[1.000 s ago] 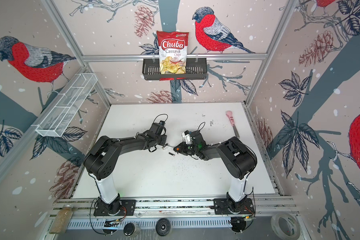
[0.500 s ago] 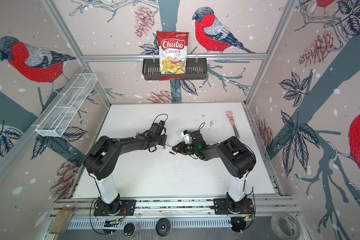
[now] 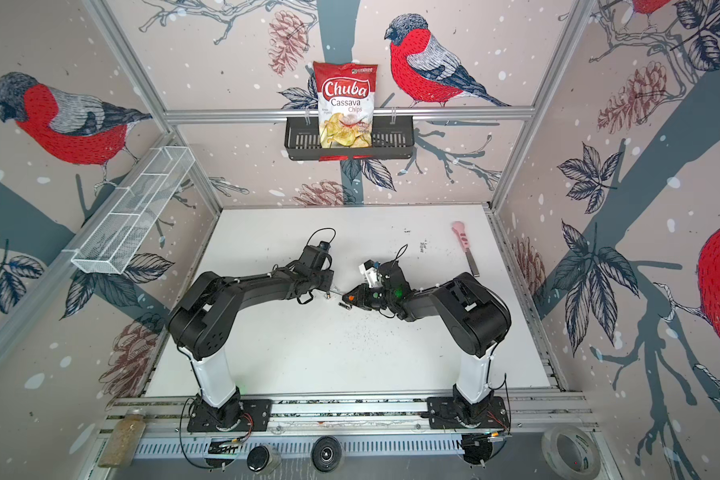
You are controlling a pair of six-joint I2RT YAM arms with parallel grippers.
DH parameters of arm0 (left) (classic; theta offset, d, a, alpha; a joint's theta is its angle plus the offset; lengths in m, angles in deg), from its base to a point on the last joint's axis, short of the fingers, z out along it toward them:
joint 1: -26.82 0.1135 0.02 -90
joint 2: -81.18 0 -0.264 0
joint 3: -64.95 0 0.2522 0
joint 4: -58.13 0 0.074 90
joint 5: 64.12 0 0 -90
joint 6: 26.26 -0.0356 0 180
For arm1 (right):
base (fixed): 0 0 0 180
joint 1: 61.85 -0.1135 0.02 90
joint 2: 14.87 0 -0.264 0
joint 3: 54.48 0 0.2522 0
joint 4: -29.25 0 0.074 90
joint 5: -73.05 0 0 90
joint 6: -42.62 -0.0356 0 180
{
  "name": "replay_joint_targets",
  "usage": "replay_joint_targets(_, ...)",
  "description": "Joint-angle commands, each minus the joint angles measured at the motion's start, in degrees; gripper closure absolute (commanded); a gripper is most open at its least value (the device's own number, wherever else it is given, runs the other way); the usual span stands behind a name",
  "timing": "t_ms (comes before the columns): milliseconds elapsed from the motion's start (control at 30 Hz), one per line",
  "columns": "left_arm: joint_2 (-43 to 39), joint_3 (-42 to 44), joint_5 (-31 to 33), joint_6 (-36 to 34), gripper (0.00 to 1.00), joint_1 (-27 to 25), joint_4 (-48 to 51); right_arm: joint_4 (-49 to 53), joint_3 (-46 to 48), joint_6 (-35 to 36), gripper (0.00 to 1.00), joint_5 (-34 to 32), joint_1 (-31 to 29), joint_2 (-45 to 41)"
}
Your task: Unload the batteries from the remote control
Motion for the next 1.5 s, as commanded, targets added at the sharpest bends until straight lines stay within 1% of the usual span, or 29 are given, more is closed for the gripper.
replay_joint_targets(0,0.81,0.45,-3.44,1.25,0.52,0.13,8.84,0.48,-0.43,0.73,0.99,0.87,-0.19,-0.26)
replay_joint_targets(267,0.73,0.26,-3.06,1.12,0.52,0.09,9.12,2.17,0.53,2.05,0.99,-0.01,0.14,-3.24)
replay_joint_targets(500,0.30,1.06,-3.04,1.33,0.52,0.09,8.71,4.04,1.23,2.93,0.99,-0.86,1.89,-4.46)
replay_joint_targets(867,0.02,1.32,-3.48,1.50,0.52,0.09,8.58,9.03,1.61,5.97,0.99,-5.76,2.79,-5.03)
replay_joint_targets(1167,-0.06,1.32,-3.40,1.55,0.52,0.09,8.59,6.95,0.53,5.62,0.99,-4.17,1.43,-3.71)
replay_joint_targets(1467,0.11,1.15,-3.31,1.52,0.52,0.09,8.76,8.11,0.41,5.79,1.00,-4.55,1.33,-6.17)
